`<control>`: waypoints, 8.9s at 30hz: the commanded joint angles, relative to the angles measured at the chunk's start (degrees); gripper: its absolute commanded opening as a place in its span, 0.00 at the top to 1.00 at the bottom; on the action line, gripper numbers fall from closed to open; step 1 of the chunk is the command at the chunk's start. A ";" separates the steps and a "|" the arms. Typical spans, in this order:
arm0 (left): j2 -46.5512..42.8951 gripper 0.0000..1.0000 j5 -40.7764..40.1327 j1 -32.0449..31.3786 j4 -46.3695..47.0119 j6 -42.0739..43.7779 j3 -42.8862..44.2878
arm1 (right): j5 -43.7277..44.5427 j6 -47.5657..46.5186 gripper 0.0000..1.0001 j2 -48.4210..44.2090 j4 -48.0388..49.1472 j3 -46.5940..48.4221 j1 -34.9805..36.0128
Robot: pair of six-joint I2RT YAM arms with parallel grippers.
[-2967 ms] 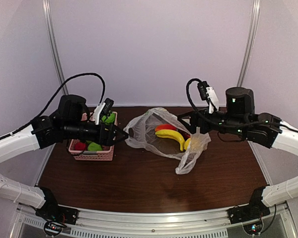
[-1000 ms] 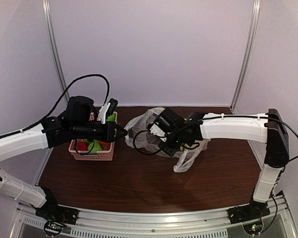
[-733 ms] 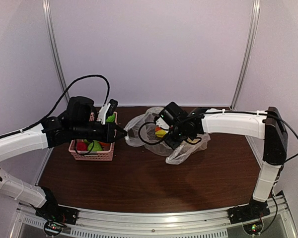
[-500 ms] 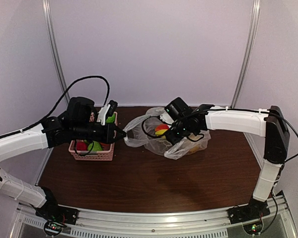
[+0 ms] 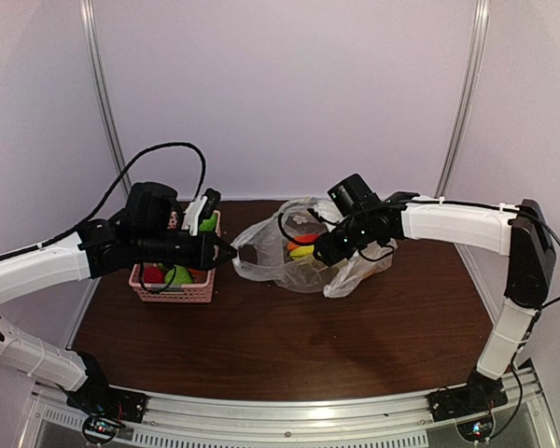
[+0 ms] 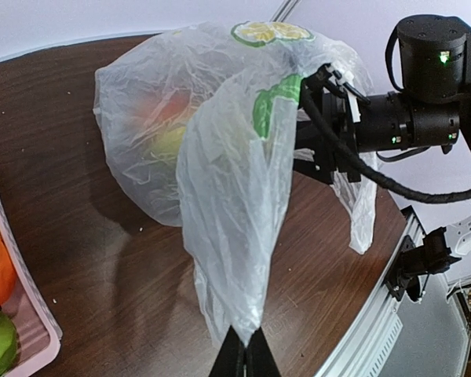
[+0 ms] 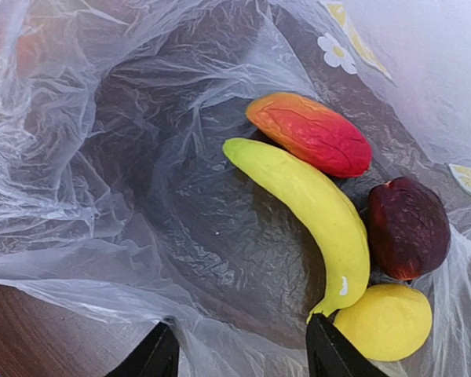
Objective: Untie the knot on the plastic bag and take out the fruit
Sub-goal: Reach into the gripper in the takeout bag, then pick up the fake fruit from the takeout bag, then pass from the right arm to the left, then place the fake fruit in the bin.
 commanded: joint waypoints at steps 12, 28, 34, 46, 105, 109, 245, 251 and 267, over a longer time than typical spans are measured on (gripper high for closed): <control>-0.60 1.00 -1.21 -0.18 -0.08 0.63 -0.02 | -12.13 4.15 0.27 -5.60 7.39 -3.05 -2.12; -0.90 1.00 -0.02 -0.18 -0.08 0.53 0.08 | 5.64 2.11 0.28 5.01 5.93 0.61 -2.20; -0.22 1.00 0.18 -0.18 -0.07 0.70 0.63 | 7.19 2.38 0.29 9.36 5.98 2.14 -2.78; 0.55 1.00 0.03 -0.18 -0.08 0.59 0.88 | 7.77 1.24 0.28 13.54 6.71 1.59 -3.99; 0.22 1.00 -9.29 -0.10 0.98 -5.45 1.73 | 10.63 7.09 0.90 -22.33 0.37 -18.33 3.69; 1.34 1.00 -8.28 -0.10 1.40 -6.01 1.86 | 3.88 6.58 0.88 -26.38 1.91 -19.58 3.82; -1.17 0.87 22.48 -5.10 33.27 2.50 7.63 | -27.84 27.97 0.71 -29.53 29.49 -12.93 14.46; -2.81 0.91 11.11 -4.35 15.40 6.27 11.99 | -17.51 24.49 0.19 -33.36 23.57 -13.16 13.59; 5.62 0.93 -20.71 24.12 -33.29 18.04 21.12 | 0.41 18.89 0.10 -42.43 8.44 -14.01 12.71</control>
